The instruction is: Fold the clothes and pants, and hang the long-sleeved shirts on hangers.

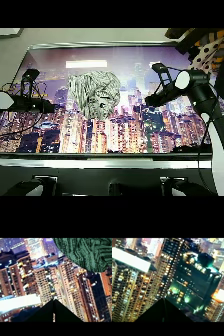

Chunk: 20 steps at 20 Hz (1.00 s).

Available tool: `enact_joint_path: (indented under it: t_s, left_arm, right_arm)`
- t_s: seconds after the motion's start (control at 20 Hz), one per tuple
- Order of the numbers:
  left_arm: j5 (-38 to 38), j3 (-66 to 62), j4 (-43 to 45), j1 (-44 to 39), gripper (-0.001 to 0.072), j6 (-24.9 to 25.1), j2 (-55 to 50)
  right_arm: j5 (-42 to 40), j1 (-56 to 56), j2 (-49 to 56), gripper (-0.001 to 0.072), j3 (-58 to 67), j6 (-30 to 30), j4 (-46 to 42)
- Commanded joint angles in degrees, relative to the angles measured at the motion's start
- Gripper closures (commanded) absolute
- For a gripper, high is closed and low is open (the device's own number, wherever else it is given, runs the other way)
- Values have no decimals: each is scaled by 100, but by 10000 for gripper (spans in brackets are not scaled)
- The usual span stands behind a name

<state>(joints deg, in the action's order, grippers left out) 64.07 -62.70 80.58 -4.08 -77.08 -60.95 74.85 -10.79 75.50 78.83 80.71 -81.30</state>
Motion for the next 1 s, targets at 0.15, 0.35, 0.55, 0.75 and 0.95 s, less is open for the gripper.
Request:
enact_joint_path:
  t_s: [0.15, 0.35, 0.55, 0.75, 0.95]
  left_arm:
    - [0, 2, 0, 4, 684, 0, -2]
    - [-2, 2, 2, 4, 684, 0, -2]
    - [-70, 2, 2, 4, 511, -26, -2]
    - [-1056, 24, -37, 306, -12, -1440, -234]
    - [-2267, 13, -2417, 1366, 108, -994, -1386]
  right_arm:
    - [2, -7, -2, 681, -2, 7, 2]
    - [2, -7, -2, 681, -2, 7, 2]
    - [2, -7, -2, 681, -2, 7, 2]
    - [2, -7, -2, 681, -2, 7, 2]
    - [0, -7, -2, 681, -2, 9, 7]
